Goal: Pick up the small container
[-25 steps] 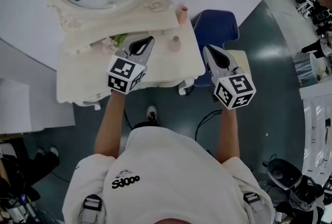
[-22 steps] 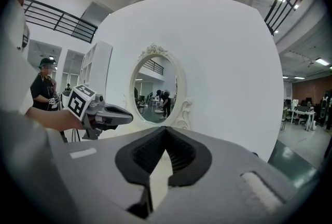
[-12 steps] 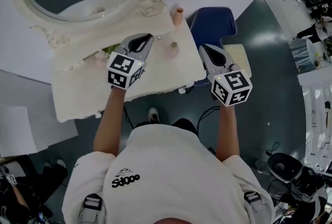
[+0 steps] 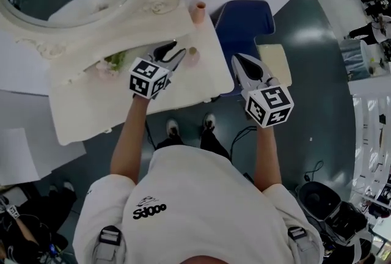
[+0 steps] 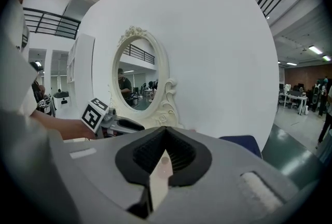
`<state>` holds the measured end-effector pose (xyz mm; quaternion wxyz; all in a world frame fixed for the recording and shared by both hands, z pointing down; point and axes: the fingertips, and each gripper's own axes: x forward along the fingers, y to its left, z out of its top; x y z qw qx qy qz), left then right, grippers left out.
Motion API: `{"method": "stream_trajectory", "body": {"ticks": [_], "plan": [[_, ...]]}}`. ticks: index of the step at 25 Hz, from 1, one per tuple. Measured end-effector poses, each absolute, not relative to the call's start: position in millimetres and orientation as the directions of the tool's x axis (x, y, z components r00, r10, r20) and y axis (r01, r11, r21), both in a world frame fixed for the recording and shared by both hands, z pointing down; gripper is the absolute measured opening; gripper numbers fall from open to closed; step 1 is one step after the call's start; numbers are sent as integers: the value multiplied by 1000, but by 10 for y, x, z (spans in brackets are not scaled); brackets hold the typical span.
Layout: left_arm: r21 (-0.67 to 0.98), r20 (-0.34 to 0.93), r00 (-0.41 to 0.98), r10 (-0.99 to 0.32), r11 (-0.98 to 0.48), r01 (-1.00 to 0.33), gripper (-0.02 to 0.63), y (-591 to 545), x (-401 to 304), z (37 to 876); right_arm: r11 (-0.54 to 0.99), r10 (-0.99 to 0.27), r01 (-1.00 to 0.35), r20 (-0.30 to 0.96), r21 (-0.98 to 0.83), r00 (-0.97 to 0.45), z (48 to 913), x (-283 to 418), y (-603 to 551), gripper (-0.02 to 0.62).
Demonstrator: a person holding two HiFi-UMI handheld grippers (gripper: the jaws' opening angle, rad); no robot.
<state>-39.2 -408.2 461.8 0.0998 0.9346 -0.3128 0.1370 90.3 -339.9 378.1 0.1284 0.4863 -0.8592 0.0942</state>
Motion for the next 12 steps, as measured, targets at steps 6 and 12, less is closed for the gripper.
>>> {"method": "stream_trajectory", "body": {"ticks": [6,12], "plan": [[225,414,763,-496,-756,-614,221,-4146,-116,5595,494,-789,-865,370,-94,-491,4322,1102,-3372,2],[182,461,681,-569,-691,-700,244,-4355,38,6046,468,-769,-873,424,-138,-479,4513,1487,-3357,2]]}}
